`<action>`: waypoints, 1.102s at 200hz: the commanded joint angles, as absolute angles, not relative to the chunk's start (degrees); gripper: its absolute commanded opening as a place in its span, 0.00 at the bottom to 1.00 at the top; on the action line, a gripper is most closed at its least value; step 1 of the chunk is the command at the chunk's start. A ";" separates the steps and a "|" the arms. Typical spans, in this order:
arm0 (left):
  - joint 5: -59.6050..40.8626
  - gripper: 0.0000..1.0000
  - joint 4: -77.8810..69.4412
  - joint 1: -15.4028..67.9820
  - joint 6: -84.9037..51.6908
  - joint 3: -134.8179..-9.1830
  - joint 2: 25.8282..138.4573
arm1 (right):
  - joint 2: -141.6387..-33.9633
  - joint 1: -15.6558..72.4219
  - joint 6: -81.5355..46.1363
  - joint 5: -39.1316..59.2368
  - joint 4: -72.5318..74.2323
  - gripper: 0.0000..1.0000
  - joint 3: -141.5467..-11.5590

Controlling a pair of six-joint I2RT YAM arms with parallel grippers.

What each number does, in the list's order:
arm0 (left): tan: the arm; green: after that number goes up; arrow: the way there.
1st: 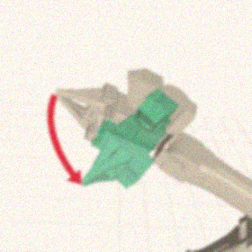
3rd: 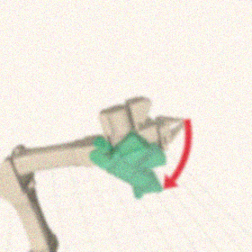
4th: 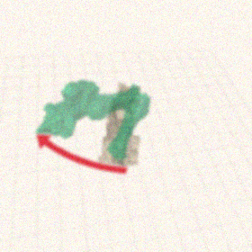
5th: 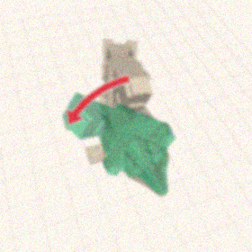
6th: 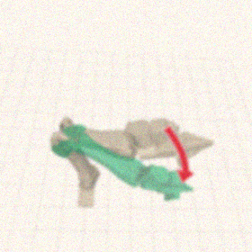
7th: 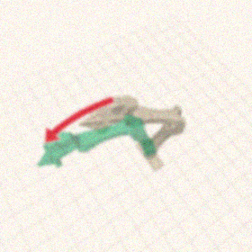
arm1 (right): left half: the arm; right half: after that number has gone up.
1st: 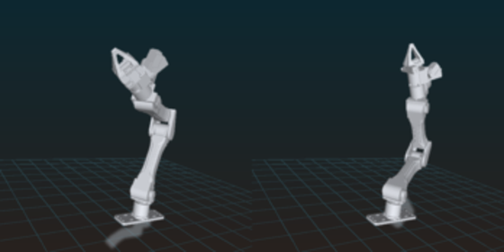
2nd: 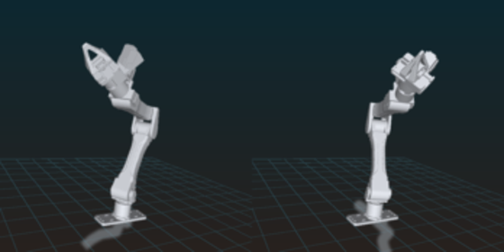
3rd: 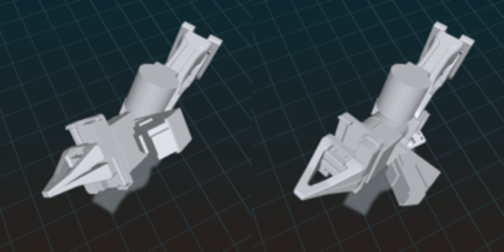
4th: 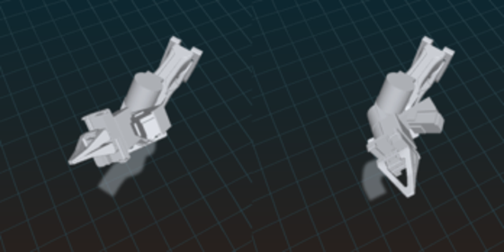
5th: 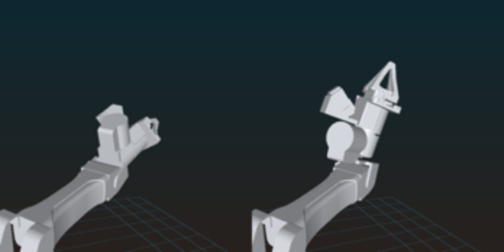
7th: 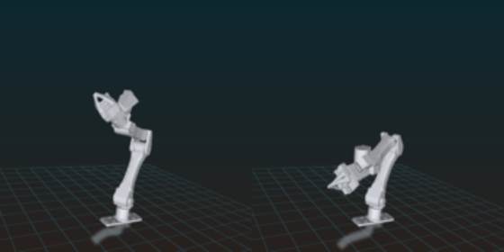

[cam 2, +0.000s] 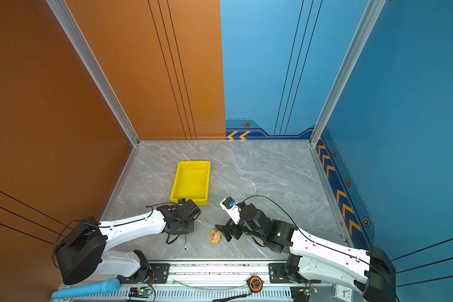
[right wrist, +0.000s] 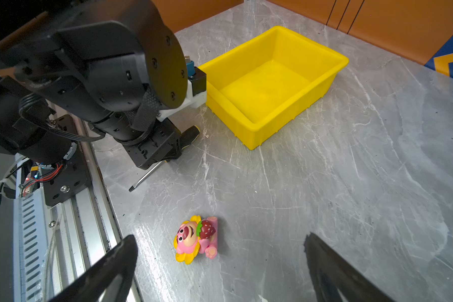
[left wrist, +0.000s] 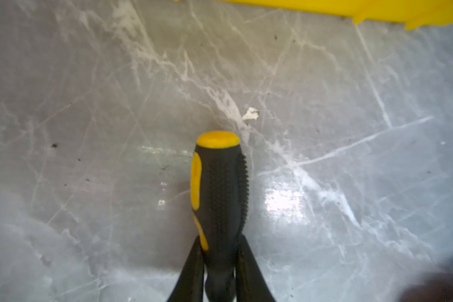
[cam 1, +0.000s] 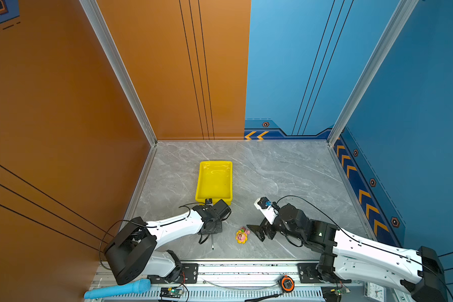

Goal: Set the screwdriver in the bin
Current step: 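Lower the left gripper and close it on the screwdriver handle, then lift the screwdriver with the left gripper and carry it over the yellow bin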

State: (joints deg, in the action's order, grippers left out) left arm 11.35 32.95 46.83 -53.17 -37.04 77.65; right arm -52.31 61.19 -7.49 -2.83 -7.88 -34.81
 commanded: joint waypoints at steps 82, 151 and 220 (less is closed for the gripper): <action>12.66 0.00 43.46 51.28 -55.85 -39.14 67.35 | -49.82 57.78 -9.88 -7.22 -6.73 1.00 -34.98; 14.24 0.00 48.50 48.64 -48.04 -49.51 65.73 | -53.28 53.00 -7.56 -5.24 -5.02 1.00 -37.84; 7.86 0.00 48.44 35.62 -34.07 -70.27 80.16 | -58.33 47.64 -5.91 -0.71 -4.82 1.00 -43.08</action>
State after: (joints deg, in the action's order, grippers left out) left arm 10.28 47.22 39.16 -41.08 -63.55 75.94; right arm -57.14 48.16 -7.33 -2.76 -5.89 -40.10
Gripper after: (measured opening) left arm 0.193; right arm 0.998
